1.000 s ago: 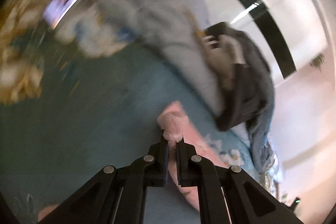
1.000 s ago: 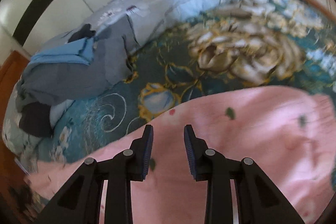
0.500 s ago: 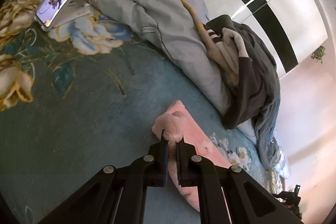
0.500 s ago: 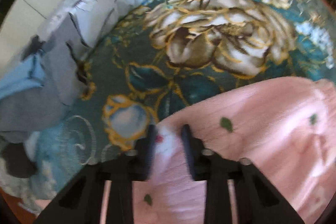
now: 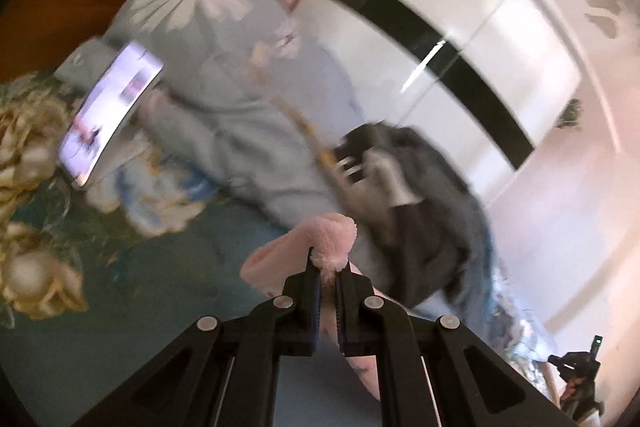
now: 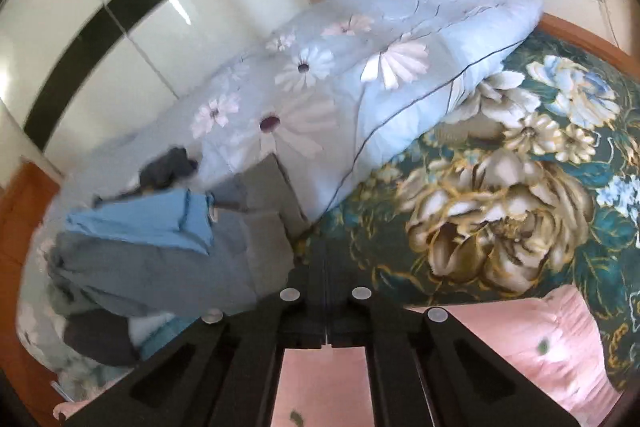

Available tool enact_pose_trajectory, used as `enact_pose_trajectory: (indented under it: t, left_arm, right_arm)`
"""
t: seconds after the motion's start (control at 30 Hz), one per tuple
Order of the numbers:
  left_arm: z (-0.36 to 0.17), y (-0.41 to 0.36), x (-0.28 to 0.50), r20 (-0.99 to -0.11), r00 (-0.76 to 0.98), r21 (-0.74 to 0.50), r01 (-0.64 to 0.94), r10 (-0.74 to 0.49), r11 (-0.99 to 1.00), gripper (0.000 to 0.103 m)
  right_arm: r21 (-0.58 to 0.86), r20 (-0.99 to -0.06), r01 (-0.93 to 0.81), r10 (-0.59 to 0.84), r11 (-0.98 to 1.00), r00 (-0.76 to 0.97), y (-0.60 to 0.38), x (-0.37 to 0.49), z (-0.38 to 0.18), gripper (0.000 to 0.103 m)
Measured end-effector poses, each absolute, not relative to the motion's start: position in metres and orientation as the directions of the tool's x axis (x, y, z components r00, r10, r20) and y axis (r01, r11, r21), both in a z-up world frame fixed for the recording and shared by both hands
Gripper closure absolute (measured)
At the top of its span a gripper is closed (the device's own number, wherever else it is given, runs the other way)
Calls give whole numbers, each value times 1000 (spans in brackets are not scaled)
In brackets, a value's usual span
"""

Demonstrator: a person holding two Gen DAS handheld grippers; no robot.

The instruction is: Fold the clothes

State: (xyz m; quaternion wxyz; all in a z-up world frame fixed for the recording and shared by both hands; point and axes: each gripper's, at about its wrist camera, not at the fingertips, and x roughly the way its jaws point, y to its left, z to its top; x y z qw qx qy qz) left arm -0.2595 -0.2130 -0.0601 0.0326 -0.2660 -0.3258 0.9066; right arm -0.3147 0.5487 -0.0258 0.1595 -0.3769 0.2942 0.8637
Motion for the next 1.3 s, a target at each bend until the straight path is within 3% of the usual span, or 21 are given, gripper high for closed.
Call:
enact_pose_trajectory:
  t: [0.1,0.23,0.47,0.53,0.73,0.93,1.17,1.3]
  left_arm:
    - [-108,-227,-266,-568,-784,-641,231,251,-732,97]
    - [-132,-236,-264,-602,-761,-647,286,244,-706,97]
    - [-138,-243,-266,-635,-715,-650,291,291,-702,88]
    - [-133,-245,-257,-644,-703,-646,288,302,-707,73]
    - [-105,-260,-208,-642,-719,-614,273,267,-741,48]
    - [-96,-275,-143,-667,-719,-567,322,195,-758,43]
    - [-117,-267,-89,-710,-672,-555,351,209,-754,41]
    - [-124,-236,-73,-728,-625,-556,298,282,-776,41]
  right_arm:
    - [388,-787,-514,15,-765,-617,543,-317,-60,103]
    - [369,-821,-503,-21,-782,-570,538,-313,-88,103]
    - [330,-800,-437,-3,-837,-600,558,-276,-64,103]
    - [309,-806,-447,18,-839,-592,573,-254,-59,102]
    - [291,-826,-551,84,-782,-557,625,-155,-58,91]
    - [386,-800,-628,93,-676,-592,645,-26,-65,75]
    - [456,-793,-694,99,-558,-601,640,95,-87,74]
    - [507,-781,-688,60,-519,-621,632,129,-103,74]
